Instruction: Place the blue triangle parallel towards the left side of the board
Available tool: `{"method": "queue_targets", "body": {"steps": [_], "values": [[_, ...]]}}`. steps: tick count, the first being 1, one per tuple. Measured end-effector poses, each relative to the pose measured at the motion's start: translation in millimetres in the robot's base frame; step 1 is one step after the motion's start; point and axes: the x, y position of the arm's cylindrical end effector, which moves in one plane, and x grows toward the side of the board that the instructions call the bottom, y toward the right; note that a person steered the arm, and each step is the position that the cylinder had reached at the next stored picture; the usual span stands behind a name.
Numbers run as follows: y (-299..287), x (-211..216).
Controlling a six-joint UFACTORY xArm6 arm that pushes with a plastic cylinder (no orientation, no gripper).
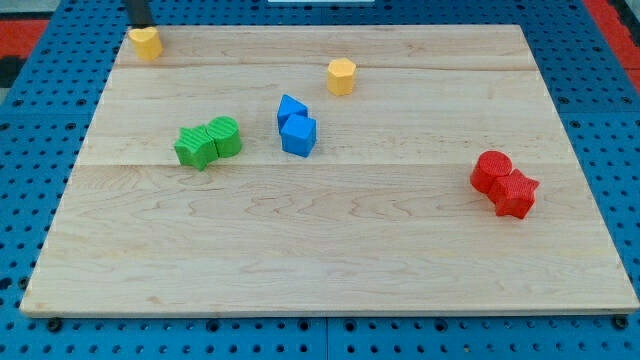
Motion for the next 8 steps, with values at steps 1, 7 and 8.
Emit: {"method": "queue_targets", "body": {"steps": [1,7,8], "values": [[84.5,-3.7],[397.1,148.5],[318.1,164.4]]}}
